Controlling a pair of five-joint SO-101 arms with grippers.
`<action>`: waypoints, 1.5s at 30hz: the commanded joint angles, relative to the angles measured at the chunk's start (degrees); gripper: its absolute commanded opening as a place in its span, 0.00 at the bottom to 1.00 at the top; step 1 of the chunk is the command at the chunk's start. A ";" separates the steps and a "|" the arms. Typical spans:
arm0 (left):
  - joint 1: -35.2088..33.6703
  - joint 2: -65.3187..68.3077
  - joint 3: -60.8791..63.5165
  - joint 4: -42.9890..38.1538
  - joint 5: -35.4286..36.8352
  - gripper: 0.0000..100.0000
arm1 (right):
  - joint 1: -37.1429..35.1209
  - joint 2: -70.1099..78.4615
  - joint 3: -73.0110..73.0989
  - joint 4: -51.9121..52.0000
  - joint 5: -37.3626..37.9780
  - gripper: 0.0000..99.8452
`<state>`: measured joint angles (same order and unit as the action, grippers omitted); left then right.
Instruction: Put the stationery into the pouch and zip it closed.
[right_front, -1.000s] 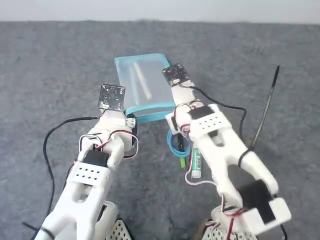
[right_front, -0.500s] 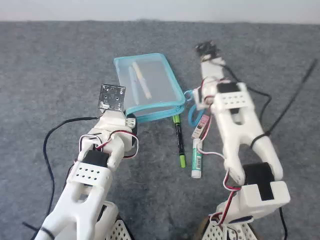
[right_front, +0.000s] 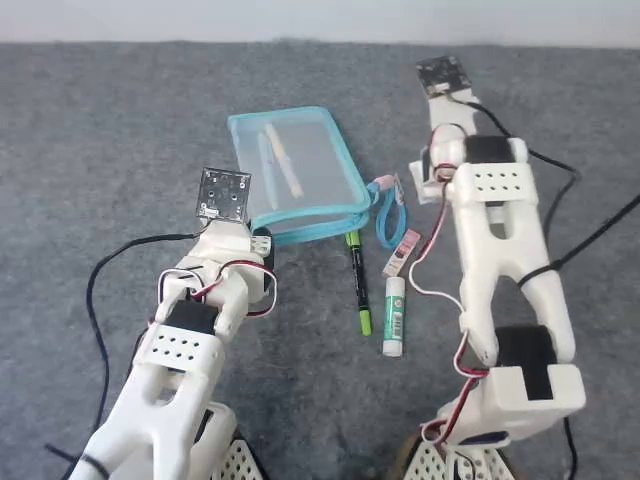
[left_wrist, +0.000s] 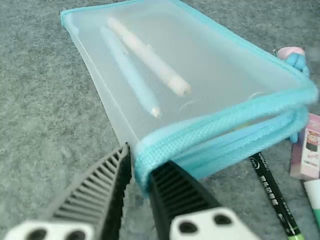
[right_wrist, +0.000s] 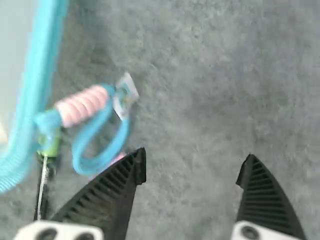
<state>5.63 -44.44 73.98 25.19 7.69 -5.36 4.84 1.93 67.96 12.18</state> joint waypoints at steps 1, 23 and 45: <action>0.09 -0.18 -1.01 -0.18 0.35 0.01 | 0.22 -0.92 -1.05 5.32 0.26 0.29; -0.26 -0.18 -1.01 -0.09 0.35 0.01 | -10.95 10.77 10.90 -1.36 -21.54 0.28; -0.26 -0.18 -1.01 -0.18 0.35 0.01 | -7.96 4.35 11.08 2.33 -12.04 0.01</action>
<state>5.63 -44.44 73.98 25.19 7.69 -12.75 15.21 12.66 67.69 -2.07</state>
